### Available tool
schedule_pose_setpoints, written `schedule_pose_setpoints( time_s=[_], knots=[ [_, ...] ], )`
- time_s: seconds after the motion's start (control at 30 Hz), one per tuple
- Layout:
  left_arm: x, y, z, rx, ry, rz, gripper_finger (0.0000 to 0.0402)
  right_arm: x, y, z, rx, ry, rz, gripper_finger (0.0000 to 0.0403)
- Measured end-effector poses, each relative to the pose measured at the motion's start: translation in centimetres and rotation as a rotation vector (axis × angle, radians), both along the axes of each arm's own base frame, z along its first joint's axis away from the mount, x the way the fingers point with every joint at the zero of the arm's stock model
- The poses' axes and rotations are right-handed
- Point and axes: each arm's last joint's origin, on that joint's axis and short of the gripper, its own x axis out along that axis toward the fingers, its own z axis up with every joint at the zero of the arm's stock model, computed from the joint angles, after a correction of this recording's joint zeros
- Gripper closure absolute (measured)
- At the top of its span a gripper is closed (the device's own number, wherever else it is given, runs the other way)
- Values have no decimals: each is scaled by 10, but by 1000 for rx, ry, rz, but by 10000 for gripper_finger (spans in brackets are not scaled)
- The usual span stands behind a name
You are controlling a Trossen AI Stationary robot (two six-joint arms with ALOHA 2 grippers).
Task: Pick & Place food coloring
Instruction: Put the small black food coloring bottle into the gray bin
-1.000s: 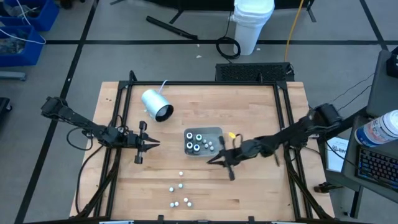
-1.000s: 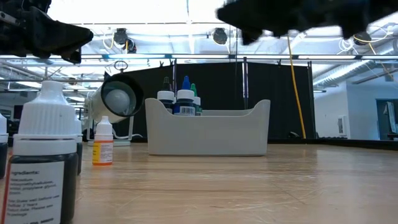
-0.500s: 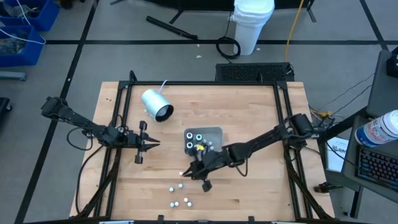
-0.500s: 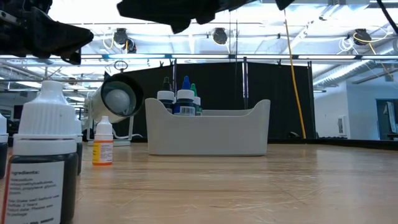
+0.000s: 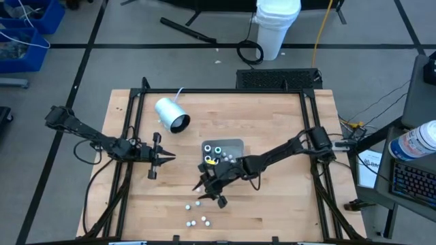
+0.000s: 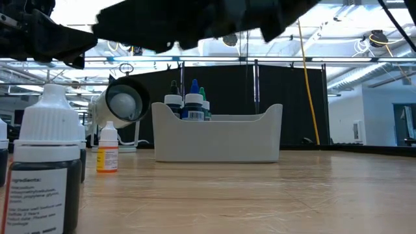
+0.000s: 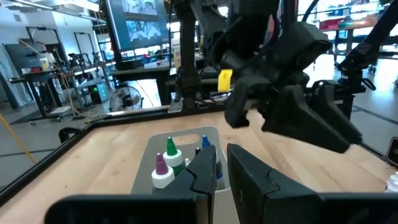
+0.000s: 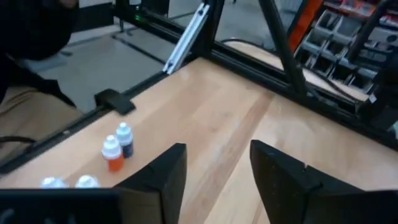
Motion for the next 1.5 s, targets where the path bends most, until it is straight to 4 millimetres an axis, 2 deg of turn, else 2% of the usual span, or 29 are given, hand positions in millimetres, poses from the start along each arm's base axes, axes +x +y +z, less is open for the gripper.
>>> schedule_pose_setpoints(
  time_s=[0.17, 0.27, 0.57, 0.73, 0.93, 1.13, 1.27, 1.5],
  knots=[
    [0, 0, 0, 3, 1, 0, 353, 8, -1, -25, -3, -12, -22, 224],
    [0, 0, 0, 1, 1, 0, 353, 11, -2, -31, -24, 0, -72, 223],
    [0, 0, 0, 7, 1, 0, 353, 12, 0, -28, -57, 72, -90, 228],
    [0, 0, -1, 5, 8, 0, 353, -3, 23, -5, -108, 67, -78, 225],
    [0, 0, -2, 13, 20, -1, 353, -20, 53, 4, -148, 92, -58, 233],
    [0, 0, -2, 122, 12, -2, 353, -32, 78, 3, -86, 129, -111, 240],
    [0, 0, -2, 183, 7, 1, 353, -37, 96, 14, -83, 87, -119, 237],
    [0, 0, -2, 268, -3, 5, 353, -45, 107, 10, -93, 118, -93, 244]
  ],
)
